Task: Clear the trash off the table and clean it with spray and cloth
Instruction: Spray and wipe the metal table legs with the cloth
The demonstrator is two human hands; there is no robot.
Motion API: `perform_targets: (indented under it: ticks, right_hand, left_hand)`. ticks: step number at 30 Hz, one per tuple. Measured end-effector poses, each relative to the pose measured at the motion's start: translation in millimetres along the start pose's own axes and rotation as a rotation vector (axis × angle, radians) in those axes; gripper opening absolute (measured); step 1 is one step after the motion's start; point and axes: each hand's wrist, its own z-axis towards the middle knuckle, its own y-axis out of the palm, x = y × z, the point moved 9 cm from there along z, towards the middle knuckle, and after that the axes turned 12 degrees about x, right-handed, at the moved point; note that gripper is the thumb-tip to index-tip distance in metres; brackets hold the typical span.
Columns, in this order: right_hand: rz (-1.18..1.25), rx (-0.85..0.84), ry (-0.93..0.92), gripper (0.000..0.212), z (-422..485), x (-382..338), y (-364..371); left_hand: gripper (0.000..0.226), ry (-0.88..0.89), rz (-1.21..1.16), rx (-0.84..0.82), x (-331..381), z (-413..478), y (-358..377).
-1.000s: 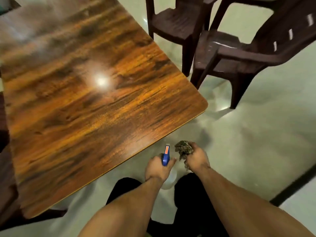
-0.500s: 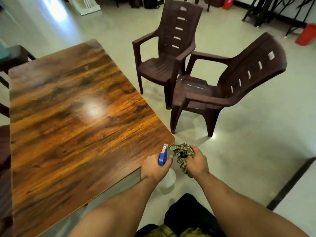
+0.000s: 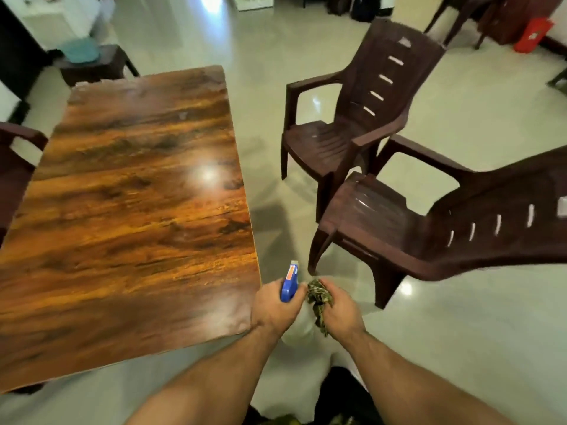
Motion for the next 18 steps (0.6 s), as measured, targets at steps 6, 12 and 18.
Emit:
perform_targets:
  ticks: [6,12,18]
  right_hand:
    - [-0.065,-0.176,-0.149,0.065,82,-62,-9]
    - [-0.088,-0.299,-0.350,0.069,145,-163,27]
    - [-0.245,-0.428,-0.633,0.073,142,-243,87]
  left_hand:
    - [0.052,-0.145,-0.030,0.303,45,50,-27]
    - [0.042,-0.261,0.026,0.578,45,117,-99]
    - [0.039,-0.376,0.104,0.697,9,149,-150]
